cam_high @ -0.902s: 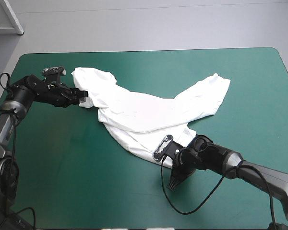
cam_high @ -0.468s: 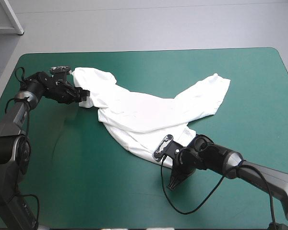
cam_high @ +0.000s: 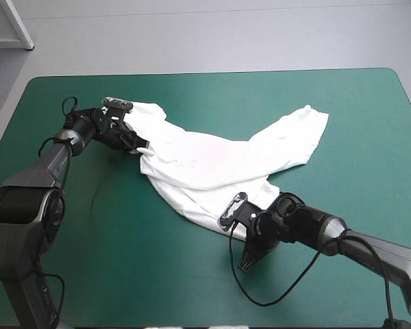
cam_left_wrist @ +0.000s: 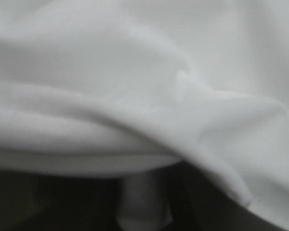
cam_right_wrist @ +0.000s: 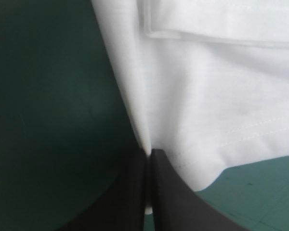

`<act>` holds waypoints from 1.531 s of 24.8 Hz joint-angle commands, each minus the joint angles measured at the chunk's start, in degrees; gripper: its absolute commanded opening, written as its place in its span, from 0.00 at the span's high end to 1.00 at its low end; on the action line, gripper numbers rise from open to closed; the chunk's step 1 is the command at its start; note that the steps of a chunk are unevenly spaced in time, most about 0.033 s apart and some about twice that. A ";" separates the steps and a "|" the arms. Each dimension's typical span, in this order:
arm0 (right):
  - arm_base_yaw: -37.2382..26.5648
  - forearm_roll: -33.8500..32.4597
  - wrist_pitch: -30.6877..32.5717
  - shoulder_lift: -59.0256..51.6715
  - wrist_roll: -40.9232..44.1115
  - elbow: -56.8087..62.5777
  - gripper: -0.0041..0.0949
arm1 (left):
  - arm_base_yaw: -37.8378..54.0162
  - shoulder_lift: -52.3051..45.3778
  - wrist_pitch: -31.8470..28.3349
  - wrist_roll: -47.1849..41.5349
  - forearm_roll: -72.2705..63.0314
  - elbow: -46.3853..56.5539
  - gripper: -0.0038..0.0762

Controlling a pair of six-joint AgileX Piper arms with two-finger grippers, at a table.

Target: Fold the cloth

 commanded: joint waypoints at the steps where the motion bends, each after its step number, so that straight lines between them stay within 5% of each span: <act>1: -0.27 -0.15 -0.30 -2.22 0.08 -1.14 0.97 | -0.56 -2.07 0.96 -1.46 2.93 -0.85 0.92; 13: -0.27 -5.44 -2.31 -5.69 8.90 -6.28 0.97 | -0.45 -13.86 3.42 -1.57 3.92 -0.85 0.93; 26: -0.27 -30.96 7.23 -19.56 17.10 -31.59 0.97 | -0.45 -39.92 7.21 -2.13 0.79 -2.36 0.93; 31: -0.27 -33.12 9.28 -22.64 8.75 -47.69 0.97 | -0.45 -50.82 7.44 -2.13 1.42 -14.95 0.93; 38: -0.27 -32.92 9.01 -22.92 -0.37 -69.97 0.97 | -0.45 -51.96 7.29 -4.10 1.67 -37.41 0.93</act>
